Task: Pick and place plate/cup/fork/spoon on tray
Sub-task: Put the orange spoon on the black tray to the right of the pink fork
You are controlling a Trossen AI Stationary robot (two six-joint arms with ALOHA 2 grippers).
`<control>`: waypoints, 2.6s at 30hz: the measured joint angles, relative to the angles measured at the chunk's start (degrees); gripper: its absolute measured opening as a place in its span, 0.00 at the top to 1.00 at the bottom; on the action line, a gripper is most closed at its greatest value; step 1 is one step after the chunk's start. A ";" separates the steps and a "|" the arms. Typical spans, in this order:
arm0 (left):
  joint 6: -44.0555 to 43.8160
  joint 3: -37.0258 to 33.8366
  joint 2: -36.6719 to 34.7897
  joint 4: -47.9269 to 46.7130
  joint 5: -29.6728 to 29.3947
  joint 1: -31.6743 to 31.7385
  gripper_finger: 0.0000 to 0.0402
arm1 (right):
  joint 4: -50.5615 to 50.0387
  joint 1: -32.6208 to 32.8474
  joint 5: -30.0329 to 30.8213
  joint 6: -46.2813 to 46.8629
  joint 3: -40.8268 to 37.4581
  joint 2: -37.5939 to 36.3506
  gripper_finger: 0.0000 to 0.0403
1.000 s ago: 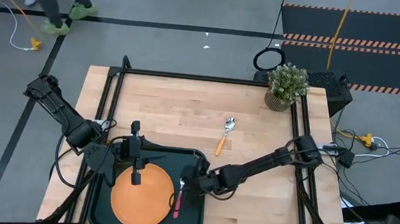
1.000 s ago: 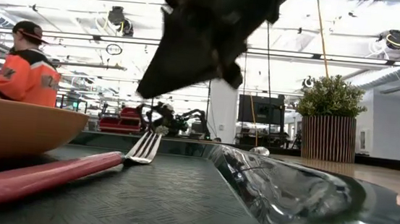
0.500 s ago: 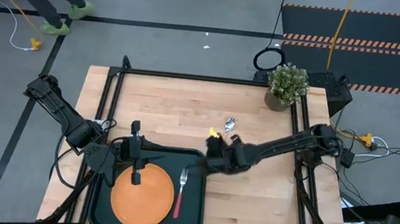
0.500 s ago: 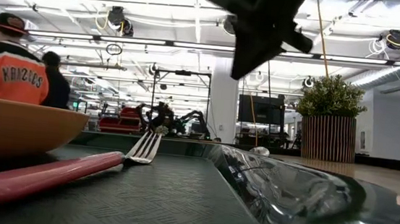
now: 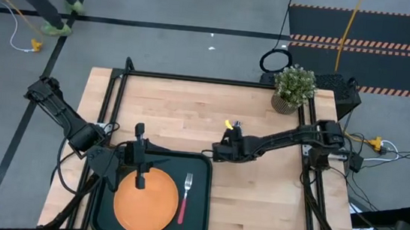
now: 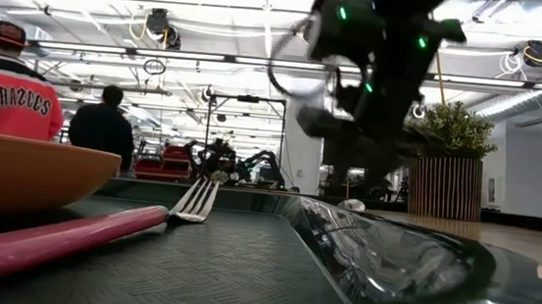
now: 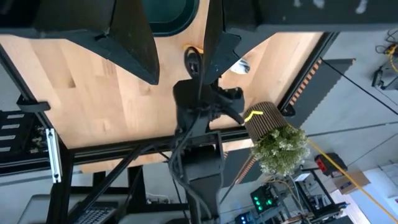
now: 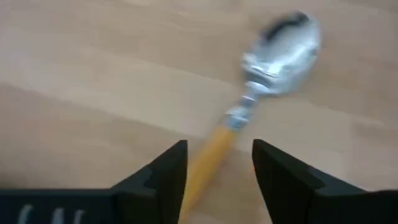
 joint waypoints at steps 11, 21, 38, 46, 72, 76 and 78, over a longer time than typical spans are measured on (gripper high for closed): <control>-0.03 0.00 0.00 0.18 0.00 0.00 0.68 | 12.57 -2.52 -1.65 1.54 -9.62 -0.13 0.51; -0.05 0.00 0.00 0.55 0.01 0.00 0.68 | 17.58 -2.91 0.08 0.12 -9.69 -2.71 0.51; 0.12 0.04 -0.04 0.63 0.02 0.09 0.68 | 20.22 -4.07 1.81 -0.07 -9.58 -2.33 0.51; -0.01 0.04 -0.04 0.84 0.02 0.09 0.68 | 20.58 -4.04 1.77 0.35 -9.55 1.05 0.51; 1.00 0.04 -0.04 1.05 0.02 0.09 0.68 | 15.76 -1.65 -0.97 -5.06 -9.54 0.92 0.93; 1.33 0.04 -0.04 1.05 0.00 0.09 0.68 | 15.68 0.40 -2.15 -3.33 -9.67 -0.53 0.91; 1.34 0.04 -0.02 1.03 0.00 0.09 0.68 | 15.64 1.83 -2.58 -2.30 -9.69 -1.95 0.90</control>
